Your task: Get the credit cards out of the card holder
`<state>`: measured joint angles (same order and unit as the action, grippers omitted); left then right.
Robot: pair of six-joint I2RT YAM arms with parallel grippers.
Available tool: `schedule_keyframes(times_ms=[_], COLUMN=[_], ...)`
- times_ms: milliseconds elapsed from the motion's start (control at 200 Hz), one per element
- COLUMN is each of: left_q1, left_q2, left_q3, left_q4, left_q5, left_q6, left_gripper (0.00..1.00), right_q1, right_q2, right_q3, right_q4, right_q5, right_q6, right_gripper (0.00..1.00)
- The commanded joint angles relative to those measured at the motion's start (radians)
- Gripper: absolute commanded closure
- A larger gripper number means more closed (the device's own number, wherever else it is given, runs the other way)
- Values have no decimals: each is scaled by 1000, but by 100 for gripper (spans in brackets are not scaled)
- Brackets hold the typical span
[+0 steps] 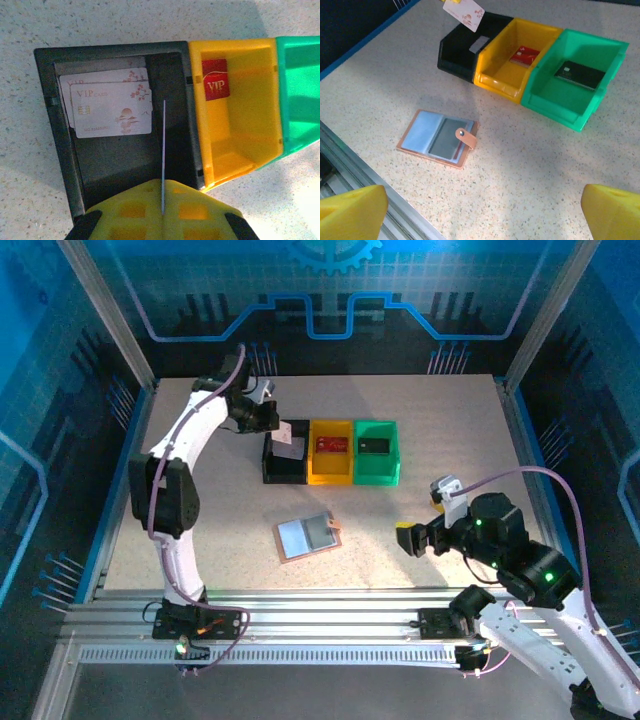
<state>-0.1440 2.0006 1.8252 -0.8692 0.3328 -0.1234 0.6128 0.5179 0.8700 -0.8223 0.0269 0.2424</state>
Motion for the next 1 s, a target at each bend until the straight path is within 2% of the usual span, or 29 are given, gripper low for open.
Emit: schedule_keyframes(times_ms=[0,625,995], left_q1=[0,-22,-25], left_q2=[54,314,367], left_q3=[52,309,357], left_q4=[-43,-133,-160], left_q5=[30,27,20], left_q6=[11,-4,10], left_gripper=[100,100,100], right_q1=[-5,-3,2], right_q2=[-20,-64,-74], right_q3=[-26,-69,-74], right_q4=[-9,15,18], right_q5=[26,36,36], right_q6=[3,18,15], right_gripper=[0,0,0])
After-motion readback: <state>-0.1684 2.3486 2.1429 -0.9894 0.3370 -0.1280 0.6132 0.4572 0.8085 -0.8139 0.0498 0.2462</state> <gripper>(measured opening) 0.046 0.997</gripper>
